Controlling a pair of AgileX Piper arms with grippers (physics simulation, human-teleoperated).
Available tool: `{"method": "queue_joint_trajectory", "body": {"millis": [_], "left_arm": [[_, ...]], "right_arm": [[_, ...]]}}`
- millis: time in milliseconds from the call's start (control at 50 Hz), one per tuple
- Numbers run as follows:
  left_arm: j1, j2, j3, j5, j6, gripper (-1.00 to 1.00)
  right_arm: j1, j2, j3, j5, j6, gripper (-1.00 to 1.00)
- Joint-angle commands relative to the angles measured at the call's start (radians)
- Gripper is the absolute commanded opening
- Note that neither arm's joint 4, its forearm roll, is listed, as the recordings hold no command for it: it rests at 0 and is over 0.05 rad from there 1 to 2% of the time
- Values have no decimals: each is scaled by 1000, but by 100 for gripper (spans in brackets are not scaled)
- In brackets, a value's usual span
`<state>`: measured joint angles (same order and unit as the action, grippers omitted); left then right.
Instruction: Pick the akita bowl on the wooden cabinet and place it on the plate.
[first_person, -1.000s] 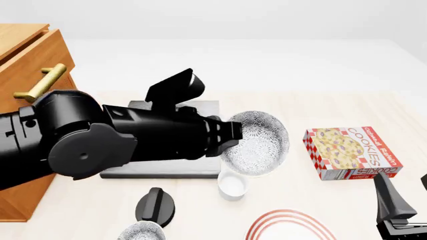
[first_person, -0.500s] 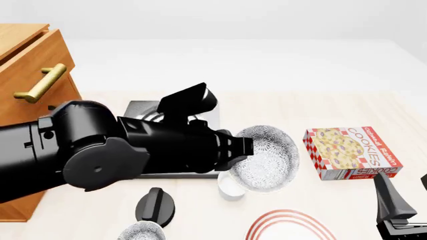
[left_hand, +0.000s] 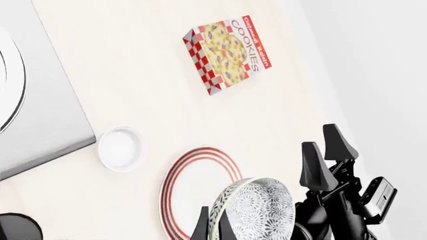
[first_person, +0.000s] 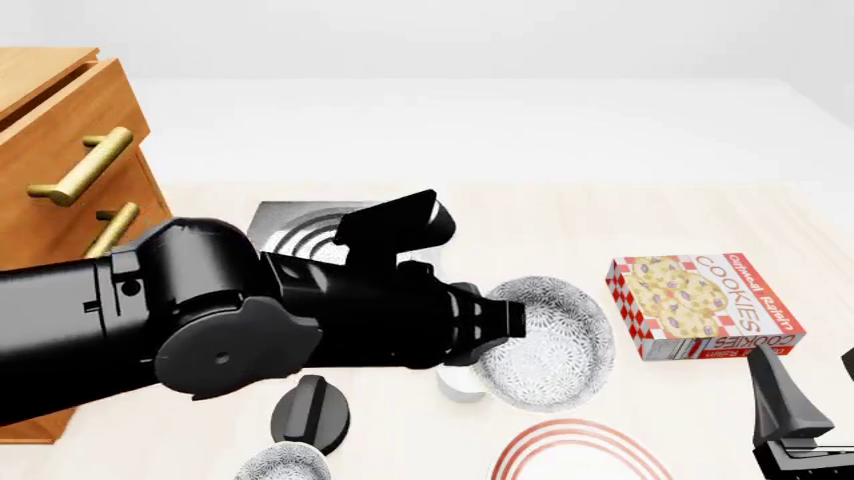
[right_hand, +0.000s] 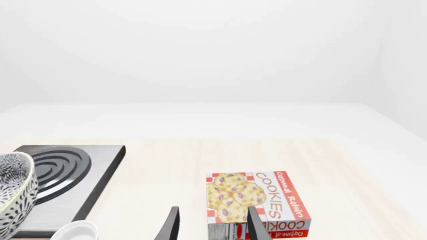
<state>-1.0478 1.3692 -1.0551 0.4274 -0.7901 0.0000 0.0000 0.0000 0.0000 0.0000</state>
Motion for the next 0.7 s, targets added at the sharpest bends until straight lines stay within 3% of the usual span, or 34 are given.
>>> {"method": "queue_joint_trajectory", "body": {"millis": [20, 700], "left_arm": [[-20, 22, 4, -9, -9, -100], [-72, 106, 41, -56, -63, -100]], "right_arm": [[0, 0, 0, 0, 0, 100], [0, 0, 0, 0, 0, 100]]}}
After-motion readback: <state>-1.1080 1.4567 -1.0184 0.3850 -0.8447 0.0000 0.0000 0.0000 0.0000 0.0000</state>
